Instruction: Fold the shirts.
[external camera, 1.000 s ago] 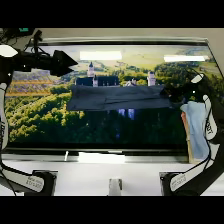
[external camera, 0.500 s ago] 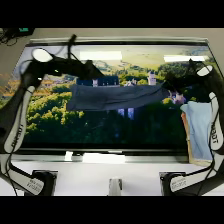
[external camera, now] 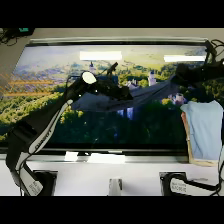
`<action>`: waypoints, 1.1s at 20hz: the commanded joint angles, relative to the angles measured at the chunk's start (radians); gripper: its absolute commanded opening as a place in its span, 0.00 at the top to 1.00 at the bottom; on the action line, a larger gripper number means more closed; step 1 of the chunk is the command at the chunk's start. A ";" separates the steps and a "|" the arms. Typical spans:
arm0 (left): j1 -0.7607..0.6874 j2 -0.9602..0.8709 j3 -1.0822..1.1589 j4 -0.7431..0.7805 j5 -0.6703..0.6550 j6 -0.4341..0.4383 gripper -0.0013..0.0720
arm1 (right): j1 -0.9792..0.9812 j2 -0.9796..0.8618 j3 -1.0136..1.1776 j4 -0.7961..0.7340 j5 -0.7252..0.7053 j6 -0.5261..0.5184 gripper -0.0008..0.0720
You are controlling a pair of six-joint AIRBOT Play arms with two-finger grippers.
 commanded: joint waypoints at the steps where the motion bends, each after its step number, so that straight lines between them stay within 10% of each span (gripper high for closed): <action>1: -0.014 -0.010 -0.001 0.000 0.010 0.000 0.94 | 0.000 0.009 -0.059 -0.168 0.051 0.026 0.96; 8: 0.030 -0.008 0.000 0.000 -0.097 0.001 0.94 | 0.000 -0.079 -0.366 -0.277 -0.096 0.114 0.91; 11: 0.032 -0.008 0.000 0.000 -0.110 0.001 0.94 | 0.000 -0.107 -0.380 -0.317 -0.173 0.136 0.25; 22: 0.032 -0.008 0.002 -0.054 -0.109 0.003 0.94 | -0.121 -0.166 -0.374 -0.172 -0.270 0.050 0.03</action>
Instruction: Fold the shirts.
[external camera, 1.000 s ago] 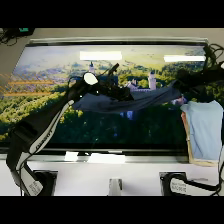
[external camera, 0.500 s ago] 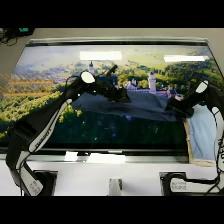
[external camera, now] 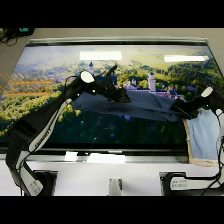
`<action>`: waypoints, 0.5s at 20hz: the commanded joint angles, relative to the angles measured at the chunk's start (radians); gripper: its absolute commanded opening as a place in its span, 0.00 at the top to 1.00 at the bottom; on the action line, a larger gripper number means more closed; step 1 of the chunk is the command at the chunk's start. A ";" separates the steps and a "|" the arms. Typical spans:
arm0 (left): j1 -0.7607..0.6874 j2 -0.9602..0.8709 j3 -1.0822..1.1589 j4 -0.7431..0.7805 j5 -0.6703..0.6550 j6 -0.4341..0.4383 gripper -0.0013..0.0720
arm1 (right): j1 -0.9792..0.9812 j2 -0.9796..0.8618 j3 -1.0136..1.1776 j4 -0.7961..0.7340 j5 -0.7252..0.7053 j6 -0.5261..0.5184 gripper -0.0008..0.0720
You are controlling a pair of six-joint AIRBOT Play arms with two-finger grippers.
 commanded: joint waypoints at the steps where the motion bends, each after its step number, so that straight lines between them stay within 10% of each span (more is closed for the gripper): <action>1: 0.000 0.000 0.002 -0.040 -0.001 0.008 0.94 | -0.010 -0.040 -0.001 0.103 -0.040 -0.048 0.03; 6: -0.003 0.000 0.002 -0.040 -0.001 0.008 0.94 | -0.010 -0.113 -0.001 0.286 -0.026 -0.089 0.12; 10: -0.017 -0.002 0.001 -0.039 0.000 0.019 0.94 | -0.010 -0.111 -0.001 0.298 -0.007 -0.094 0.96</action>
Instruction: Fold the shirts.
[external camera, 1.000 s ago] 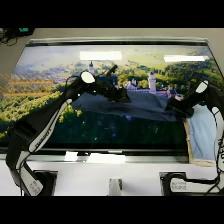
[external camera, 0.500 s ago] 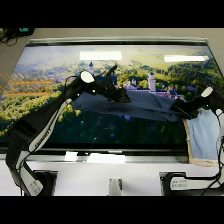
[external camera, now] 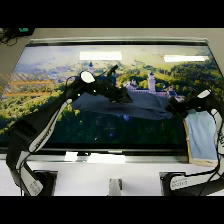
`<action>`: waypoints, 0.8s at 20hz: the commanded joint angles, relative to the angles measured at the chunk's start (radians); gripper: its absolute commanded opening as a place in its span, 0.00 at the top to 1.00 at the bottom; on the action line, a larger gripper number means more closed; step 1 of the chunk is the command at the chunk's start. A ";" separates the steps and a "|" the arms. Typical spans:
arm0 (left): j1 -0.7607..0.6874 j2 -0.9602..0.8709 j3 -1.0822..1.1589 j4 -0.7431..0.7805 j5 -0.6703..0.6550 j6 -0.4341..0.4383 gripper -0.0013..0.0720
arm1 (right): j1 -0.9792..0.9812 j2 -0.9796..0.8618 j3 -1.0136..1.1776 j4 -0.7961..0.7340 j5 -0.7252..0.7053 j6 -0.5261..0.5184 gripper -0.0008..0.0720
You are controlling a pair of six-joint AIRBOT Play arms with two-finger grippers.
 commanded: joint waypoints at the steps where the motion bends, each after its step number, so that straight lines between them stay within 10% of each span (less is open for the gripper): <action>1: -0.009 -0.001 0.001 -0.002 0.009 0.008 0.94 | 0.001 0.003 0.002 0.047 0.037 -0.030 0.96; 16: -0.153 -0.155 0.001 -0.012 0.336 -0.170 0.94 | 0.001 0.717 0.002 -0.016 0.422 0.013 0.96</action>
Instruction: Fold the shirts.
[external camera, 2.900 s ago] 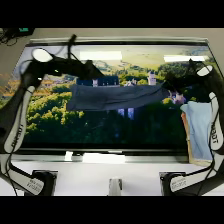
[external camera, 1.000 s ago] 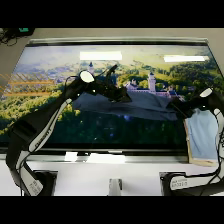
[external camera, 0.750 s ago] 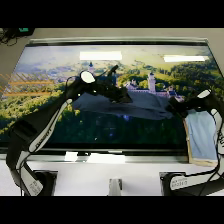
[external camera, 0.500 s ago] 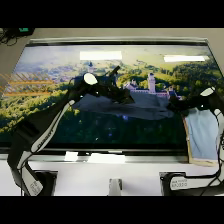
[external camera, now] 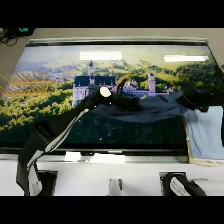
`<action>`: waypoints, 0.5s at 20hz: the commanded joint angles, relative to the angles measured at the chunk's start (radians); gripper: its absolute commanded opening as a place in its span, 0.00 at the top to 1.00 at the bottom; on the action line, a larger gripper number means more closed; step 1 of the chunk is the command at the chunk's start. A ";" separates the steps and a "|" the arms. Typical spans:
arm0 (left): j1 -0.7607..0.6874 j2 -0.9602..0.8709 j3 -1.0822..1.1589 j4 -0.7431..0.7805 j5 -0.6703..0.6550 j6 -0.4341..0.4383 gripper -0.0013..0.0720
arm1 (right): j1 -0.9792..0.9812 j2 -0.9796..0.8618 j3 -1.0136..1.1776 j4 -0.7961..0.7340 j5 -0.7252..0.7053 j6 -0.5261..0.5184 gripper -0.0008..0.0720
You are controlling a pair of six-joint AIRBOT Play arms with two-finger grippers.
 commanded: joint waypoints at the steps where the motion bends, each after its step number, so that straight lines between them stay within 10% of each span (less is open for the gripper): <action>1: -0.014 -0.018 0.000 -0.016 0.071 -0.040 0.94 | 0.000 0.170 0.001 -0.064 0.129 0.051 0.96; 10: -0.171 -0.054 0.000 -0.130 0.027 0.018 0.95 | 0.000 0.266 0.001 -0.034 0.133 0.054 0.96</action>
